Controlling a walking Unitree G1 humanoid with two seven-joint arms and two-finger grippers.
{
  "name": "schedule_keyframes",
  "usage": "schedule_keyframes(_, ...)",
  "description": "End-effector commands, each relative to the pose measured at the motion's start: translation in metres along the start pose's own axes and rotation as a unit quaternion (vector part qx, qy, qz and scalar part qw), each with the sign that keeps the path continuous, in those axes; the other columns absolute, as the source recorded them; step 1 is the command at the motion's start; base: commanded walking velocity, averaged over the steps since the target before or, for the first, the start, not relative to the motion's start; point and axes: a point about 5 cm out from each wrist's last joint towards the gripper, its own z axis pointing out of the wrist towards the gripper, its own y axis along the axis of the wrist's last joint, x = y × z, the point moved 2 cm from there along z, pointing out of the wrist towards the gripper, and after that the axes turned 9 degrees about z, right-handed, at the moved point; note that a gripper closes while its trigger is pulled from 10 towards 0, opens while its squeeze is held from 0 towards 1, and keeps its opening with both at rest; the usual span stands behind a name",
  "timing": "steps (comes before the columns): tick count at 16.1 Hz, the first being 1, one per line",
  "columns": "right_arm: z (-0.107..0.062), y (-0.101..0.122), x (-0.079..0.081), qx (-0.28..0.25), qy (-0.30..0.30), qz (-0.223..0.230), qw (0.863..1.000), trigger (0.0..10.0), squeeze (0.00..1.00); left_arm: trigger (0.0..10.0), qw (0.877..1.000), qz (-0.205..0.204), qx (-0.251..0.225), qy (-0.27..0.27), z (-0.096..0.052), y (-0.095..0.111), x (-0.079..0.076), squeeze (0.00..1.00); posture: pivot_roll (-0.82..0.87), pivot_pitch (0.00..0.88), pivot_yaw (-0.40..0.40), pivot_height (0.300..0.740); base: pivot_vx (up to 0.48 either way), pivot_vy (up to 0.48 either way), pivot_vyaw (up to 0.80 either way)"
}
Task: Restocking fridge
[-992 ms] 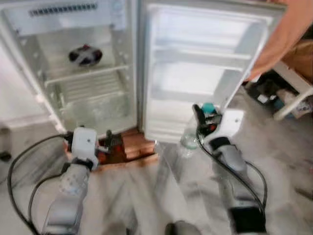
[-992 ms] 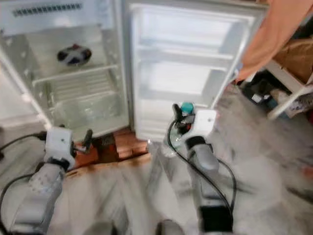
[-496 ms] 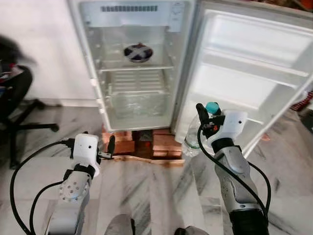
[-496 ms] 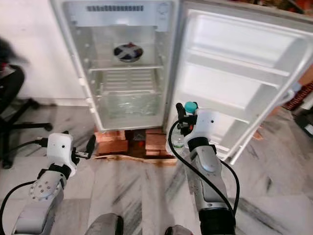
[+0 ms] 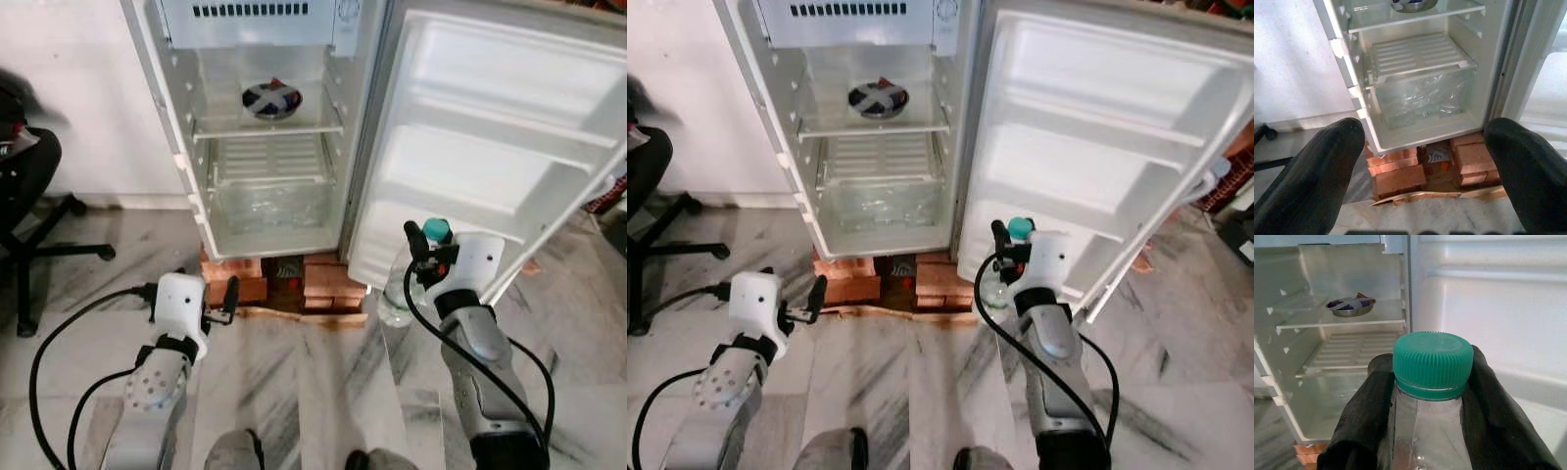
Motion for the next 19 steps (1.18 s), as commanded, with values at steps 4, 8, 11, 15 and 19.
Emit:
schedule_keyframes(4,0.003,0.012,0.007,-0.027,0.02,-0.003,0.999,10.0,0.0,10.0,1.0,-0.002,-0.004,-0.001,-0.001,0.002,0.002,0.0,0.16,0.083,-0.066,0.74,0.43,0.0,0.0)
schedule_keyframes(8,0.003,0.012,0.007,-0.025,0.026,-0.005,0.999,10.0,0.0,10.0,1.0,-0.003,-0.004,-0.001,-0.001,0.002,0.001,0.0,0.16,0.086,-0.066,0.74,0.468,0.0,0.0)
schedule_keyframes(11,0.003,0.012,0.008,-0.023,0.034,-0.006,0.999,10.0,0.0,10.0,1.0,-0.001,-0.005,-0.002,0.0,0.002,0.0,0.0,0.16,0.084,-0.064,0.74,0.445,0.0,0.0)
schedule_keyframes(15,0.004,0.011,0.011,-0.021,0.045,-0.007,0.999,10.0,0.0,10.0,1.0,-0.003,-0.007,0.007,0.0,0.003,0.002,0.0,0.16,0.084,-0.064,0.74,0.32,0.0,0.0)
schedule_keyframes(19,0.002,0.004,0.015,0.0,0.061,0.005,0.998,10.0,0.0,10.0,1.0,-0.004,0.008,0.011,-0.003,-0.002,0.001,0.0,0.16,0.088,-0.065,0.74,0.0,0.0,0.0)
